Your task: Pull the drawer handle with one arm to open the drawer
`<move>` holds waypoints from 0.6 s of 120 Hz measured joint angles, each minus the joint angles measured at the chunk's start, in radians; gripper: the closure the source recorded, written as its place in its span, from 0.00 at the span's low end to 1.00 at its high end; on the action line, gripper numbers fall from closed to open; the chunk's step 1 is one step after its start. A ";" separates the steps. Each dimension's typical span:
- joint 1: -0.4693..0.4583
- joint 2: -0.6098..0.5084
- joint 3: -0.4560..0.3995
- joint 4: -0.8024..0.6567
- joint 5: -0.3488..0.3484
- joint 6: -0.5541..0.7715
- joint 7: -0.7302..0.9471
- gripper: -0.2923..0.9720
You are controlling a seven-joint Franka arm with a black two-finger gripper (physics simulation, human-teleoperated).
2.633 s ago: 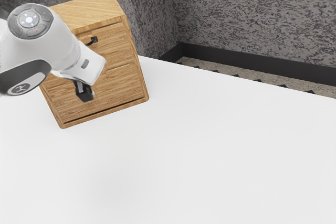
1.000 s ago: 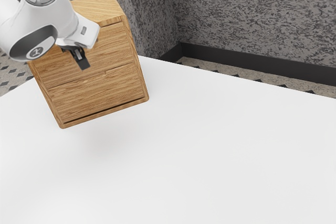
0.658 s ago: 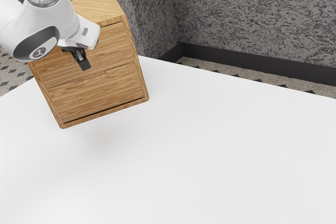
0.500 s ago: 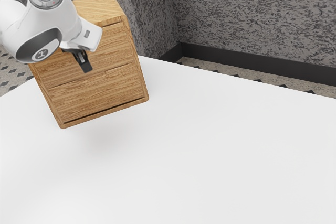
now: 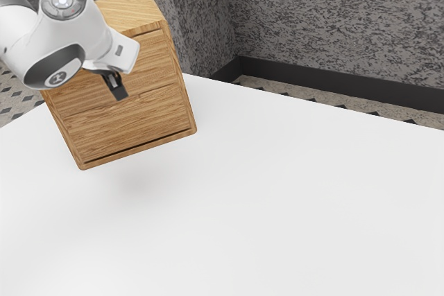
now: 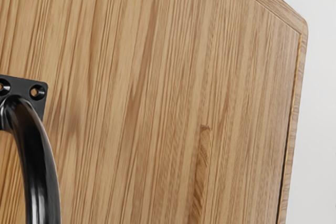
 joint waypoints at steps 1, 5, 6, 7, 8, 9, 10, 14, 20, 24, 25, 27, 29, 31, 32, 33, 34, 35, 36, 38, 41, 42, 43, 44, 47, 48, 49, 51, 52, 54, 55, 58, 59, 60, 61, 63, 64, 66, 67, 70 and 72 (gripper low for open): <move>0.000 0.000 0.000 0.000 0.000 0.001 0.000 0.24; 0.002 0.000 -0.001 -0.001 0.000 0.002 -0.001 0.23; 0.003 0.000 -0.001 -0.002 0.000 0.003 -0.002 0.23; 0.004 0.000 -0.001 -0.002 0.000 0.003 -0.002 0.23; 0.004 0.000 -0.001 -0.002 0.000 0.004 -0.002 0.23; 0.004 0.000 -0.001 -0.003 0.000 0.004 -0.002 0.23; 0.005 0.000 -0.001 -0.003 0.000 0.005 -0.002 0.23; 0.006 0.000 -0.002 -0.005 0.000 0.006 -0.003 0.23; 0.007 0.000 -0.003 -0.007 -0.001 0.008 -0.005 0.23; 0.007 0.000 -0.003 -0.010 -0.001 0.008 -0.006 0.23; 0.007 0.000 -0.003 -0.011 -0.001 0.009 -0.006 0.23; 0.007 0.000 -0.004 -0.013 -0.001 0.009 -0.007 0.23; 0.007 0.001 -0.006 -0.016 -0.001 0.009 -0.008 0.23; 0.008 0.001 -0.007 -0.018 -0.001 0.010 -0.010 0.23; 0.008 0.001 -0.007 -0.019 -0.002 0.010 -0.010 0.23; 0.008 0.001 -0.008 -0.020 -0.002 0.010 -0.011 0.23; 0.009 0.002 -0.009 -0.022 -0.002 0.010 -0.011 0.23; 0.010 0.002 -0.009 -0.023 -0.002 0.010 -0.012 0.22; 0.012 0.002 -0.010 -0.025 -0.002 0.010 -0.013 0.22; 0.014 0.002 -0.013 -0.027 -0.002 0.011 -0.014 0.22; 0.020 0.002 -0.019 -0.033 -0.002 0.011 -0.016 0.22; 0.022 0.003 -0.021 -0.035 -0.002 0.011 -0.016 0.22; 0.024 0.003 -0.023 -0.037 -0.002 0.011 -0.017 0.22; 0.026 0.003 -0.024 -0.039 -0.002 0.011 -0.018 0.22; 0.029 0.003 -0.028 -0.043 -0.002 0.012 -0.020 0.21; 0.030 0.003 -0.029 -0.044 -0.002 0.012 -0.020 0.21; 0.031 0.003 -0.030 -0.046 -0.002 0.012 -0.021 0.21; 0.033 0.003 -0.033 -0.049 -0.002 0.012 -0.022 0.22; 0.034 0.003 -0.034 -0.050 -0.002 0.012 -0.023 0.22; 0.036 0.003 -0.036 -0.054 -0.002 0.012 -0.025 0.22; 0.037 0.004 -0.037 -0.056 -0.002 0.012 -0.026 0.22; 0.040 0.004 -0.039 -0.062 -0.002 0.013 -0.028 0.22; 0.041 0.005 -0.040 -0.064 -0.002 0.013 -0.029 0.22; 0.042 0.005 -0.042 -0.067 -0.002 0.013 -0.030 0.22; 0.043 0.005 -0.043 -0.069 -0.002 0.013 -0.031 0.22; 0.045 0.005 -0.046 -0.072 -0.002 0.013 -0.032 0.23; 0.046 0.006 -0.047 -0.074 -0.002 0.013 -0.033 0.22; 0.048 0.006 -0.050 -0.078 -0.002 0.013 -0.035 0.22; 0.049 0.006 -0.051 -0.080 -0.002 0.013 -0.036 0.22; 0.059 0.007 -0.060 -0.090 -0.001 0.013 -0.039 0.22; 0.066 0.007 -0.066 -0.096 -0.001 0.013 -0.041 0.22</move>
